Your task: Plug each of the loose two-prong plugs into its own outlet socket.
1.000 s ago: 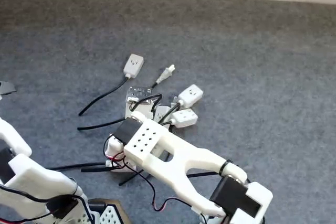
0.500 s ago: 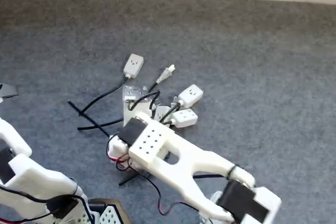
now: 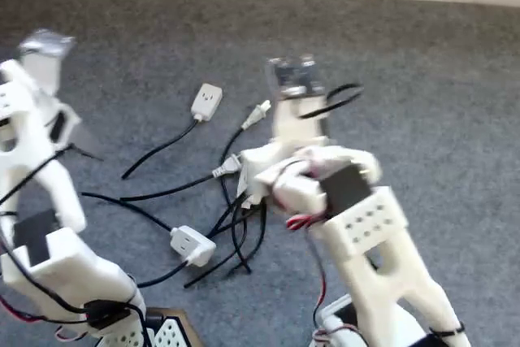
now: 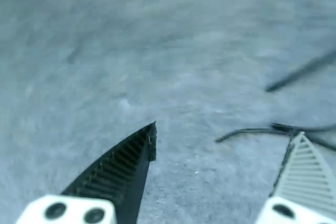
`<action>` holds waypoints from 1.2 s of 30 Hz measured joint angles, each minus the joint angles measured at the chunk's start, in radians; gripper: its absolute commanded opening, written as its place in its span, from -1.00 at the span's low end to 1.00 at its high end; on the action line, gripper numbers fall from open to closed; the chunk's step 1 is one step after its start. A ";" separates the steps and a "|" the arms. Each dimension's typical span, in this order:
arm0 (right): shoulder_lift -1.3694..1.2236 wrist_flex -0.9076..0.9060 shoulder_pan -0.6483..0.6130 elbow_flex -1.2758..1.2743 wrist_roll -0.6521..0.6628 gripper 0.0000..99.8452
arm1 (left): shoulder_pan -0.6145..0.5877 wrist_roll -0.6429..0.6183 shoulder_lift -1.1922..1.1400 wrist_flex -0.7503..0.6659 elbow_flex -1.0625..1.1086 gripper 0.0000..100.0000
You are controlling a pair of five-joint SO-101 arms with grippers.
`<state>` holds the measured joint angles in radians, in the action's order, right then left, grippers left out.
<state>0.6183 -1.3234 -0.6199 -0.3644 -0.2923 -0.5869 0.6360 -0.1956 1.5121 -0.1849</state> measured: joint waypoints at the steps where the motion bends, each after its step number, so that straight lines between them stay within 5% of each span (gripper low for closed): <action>1: 0.005 -0.026 0.055 0.000 0.048 -0.01 | 0.032 0.026 0.000 0.031 -0.014 -0.25; 9: 0.115 0.091 0.362 -0.281 0.241 -0.01 | 0.210 0.290 0.000 0.187 -0.037 -0.25; 19: 0.404 0.391 0.402 -0.878 0.319 -0.01 | 0.451 0.738 0.213 0.232 0.354 -0.26; 28: 0.549 0.404 0.404 -1.008 0.322 -0.01 | 0.626 0.750 0.422 -0.072 0.778 -0.26; 36: 0.628 0.404 0.402 -1.040 0.322 -0.01 | 0.758 0.746 0.430 -0.261 0.928 -0.26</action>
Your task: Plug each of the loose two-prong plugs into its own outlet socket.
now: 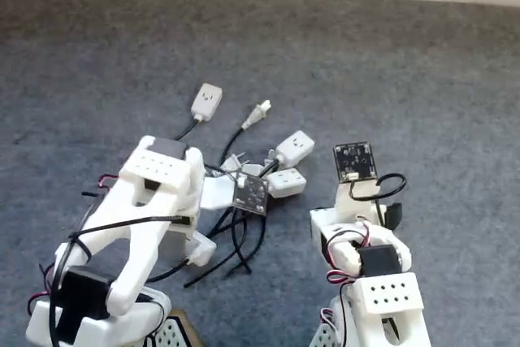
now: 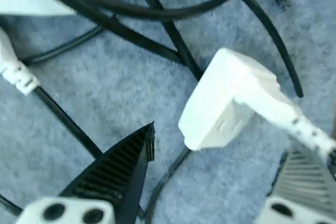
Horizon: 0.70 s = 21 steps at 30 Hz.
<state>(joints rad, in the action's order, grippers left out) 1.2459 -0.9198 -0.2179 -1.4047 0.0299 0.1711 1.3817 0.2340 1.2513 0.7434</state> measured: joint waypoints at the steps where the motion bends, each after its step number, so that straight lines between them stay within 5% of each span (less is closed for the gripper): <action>1: 0.002 0.000 0.000 -0.003 0.000 -0.01 | 0.011 -0.003 0.000 -0.021 0.011 -0.26; 5: 0.005 0.000 0.000 -0.003 0.000 -0.01 | 0.038 -0.011 0.000 -0.081 0.057 -0.29; 12: 0.006 0.000 0.000 -0.003 0.000 -0.01 | 0.040 -0.011 0.000 -0.172 0.147 -0.76; 21: 0.006 0.000 0.000 -0.003 0.000 -0.01 | 0.035 -0.011 0.003 -0.078 0.080 -0.95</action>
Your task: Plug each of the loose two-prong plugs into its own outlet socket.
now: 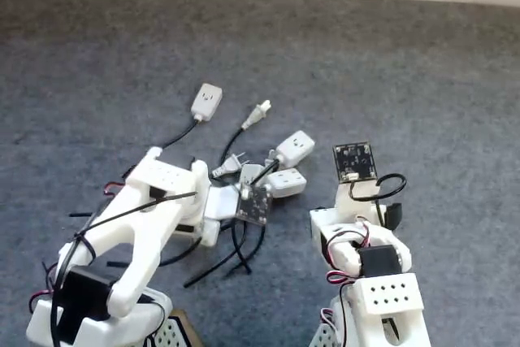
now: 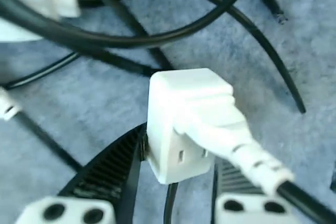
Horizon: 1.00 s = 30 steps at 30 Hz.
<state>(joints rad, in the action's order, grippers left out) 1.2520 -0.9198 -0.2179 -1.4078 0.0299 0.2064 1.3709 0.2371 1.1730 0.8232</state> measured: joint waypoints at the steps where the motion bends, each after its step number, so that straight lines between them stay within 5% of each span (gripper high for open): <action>1: 0.000 0.000 0.000 0.000 0.000 -0.01 | -0.011 0.000 0.000 0.025 -0.029 -0.96; 10: 0.000 0.000 0.000 0.000 0.000 -0.01 | -0.319 -0.052 -0.005 0.130 -0.371 -0.99; 15: 0.000 0.000 0.000 0.000 0.000 -0.01 | -0.539 -0.235 -0.127 0.094 -0.583 -0.99; 23: 0.000 0.000 0.000 0.000 0.000 -0.01 | -0.835 -0.572 -0.589 0.101 -1.151 -0.99; 30: 0.000 0.000 0.000 0.000 0.000 -0.01 | -0.937 -0.776 -1.089 0.250 -1.820 -0.99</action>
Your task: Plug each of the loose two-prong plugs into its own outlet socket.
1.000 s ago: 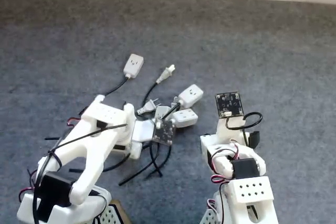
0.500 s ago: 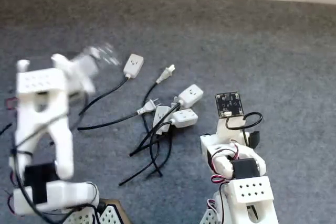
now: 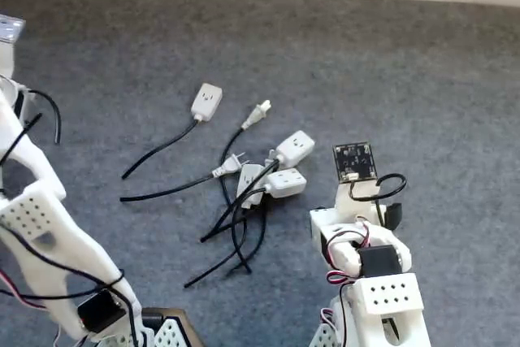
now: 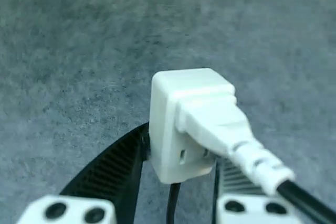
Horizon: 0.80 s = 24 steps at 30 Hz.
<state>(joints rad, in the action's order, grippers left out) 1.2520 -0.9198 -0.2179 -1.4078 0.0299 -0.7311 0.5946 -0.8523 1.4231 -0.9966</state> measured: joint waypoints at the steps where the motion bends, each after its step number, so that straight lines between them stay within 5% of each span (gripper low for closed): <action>1: 0.000 0.000 0.000 0.000 0.000 -0.01 | -0.006 -0.020 -0.066 0.014 -0.098 -0.99; 8: 0.000 0.000 0.000 0.000 0.000 -0.01 | -0.058 -0.072 -0.427 0.020 -0.569 -0.98; 16: 0.000 0.000 0.000 0.000 0.000 -0.01 | -0.101 -0.080 -0.453 0.008 -0.582 -0.41; 24: 0.000 0.000 0.000 0.000 0.000 -0.01 | -0.101 -0.080 -0.445 0.086 -0.612 -0.38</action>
<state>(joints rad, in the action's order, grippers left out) 1.2520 -0.9198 -0.2179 -1.4078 0.0299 -0.8324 0.5148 -1.2973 1.5090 -1.6088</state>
